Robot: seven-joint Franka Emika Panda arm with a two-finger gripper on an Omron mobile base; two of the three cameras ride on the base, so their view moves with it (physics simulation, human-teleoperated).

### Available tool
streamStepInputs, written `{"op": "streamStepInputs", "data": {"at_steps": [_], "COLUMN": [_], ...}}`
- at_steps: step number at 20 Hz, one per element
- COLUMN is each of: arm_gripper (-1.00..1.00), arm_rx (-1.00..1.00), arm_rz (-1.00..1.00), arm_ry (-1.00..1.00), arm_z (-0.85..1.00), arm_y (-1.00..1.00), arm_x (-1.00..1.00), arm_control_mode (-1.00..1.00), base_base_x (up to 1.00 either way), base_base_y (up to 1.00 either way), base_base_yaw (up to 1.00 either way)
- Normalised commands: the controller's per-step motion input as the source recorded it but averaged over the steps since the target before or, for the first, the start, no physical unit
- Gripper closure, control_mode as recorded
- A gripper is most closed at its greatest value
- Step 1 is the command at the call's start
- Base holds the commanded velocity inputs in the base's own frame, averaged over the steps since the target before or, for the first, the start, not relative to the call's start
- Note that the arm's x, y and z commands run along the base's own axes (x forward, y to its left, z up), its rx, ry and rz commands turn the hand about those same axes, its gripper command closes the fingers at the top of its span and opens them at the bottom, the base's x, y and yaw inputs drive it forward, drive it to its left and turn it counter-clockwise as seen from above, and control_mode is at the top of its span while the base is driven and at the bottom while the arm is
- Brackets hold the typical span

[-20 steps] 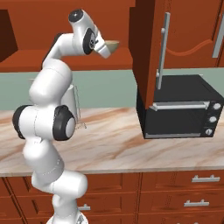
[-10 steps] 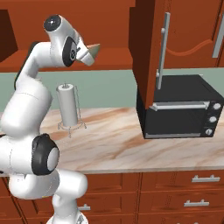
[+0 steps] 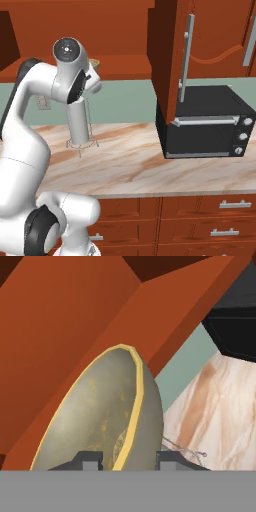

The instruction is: Take the smaller bowl and place it next to the appetizer plate on the dining counter , and place the larger bowl next to the plate with cooked food.

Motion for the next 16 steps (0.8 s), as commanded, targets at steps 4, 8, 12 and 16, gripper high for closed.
{"op": "streamStepInputs", "data": {"at_steps": [4,8,12,16], "arm_gripper": [1.00,1.00,1.00,1.00], "arm_rx": [-0.05,-0.19,-0.19,-0.03], "arm_rz": [0.24,0.10,0.03,-0.04], "arm_ry": [0.03,0.00,0.00,0.00], "arm_z": [0.24,0.15,0.09,0.00], "arm_y": [0.11,0.37,0.22,-0.05], "arm_x": [-0.96,-0.80,-0.92,-0.89], "arm_control_mode": [-1.00,-1.00,-1.00,-1.00], "base_base_x": [0.00,0.00,0.00,0.00], "base_base_y": [0.00,0.00,0.00,0.00], "base_base_yaw": [0.00,0.00,0.00,0.00]}}
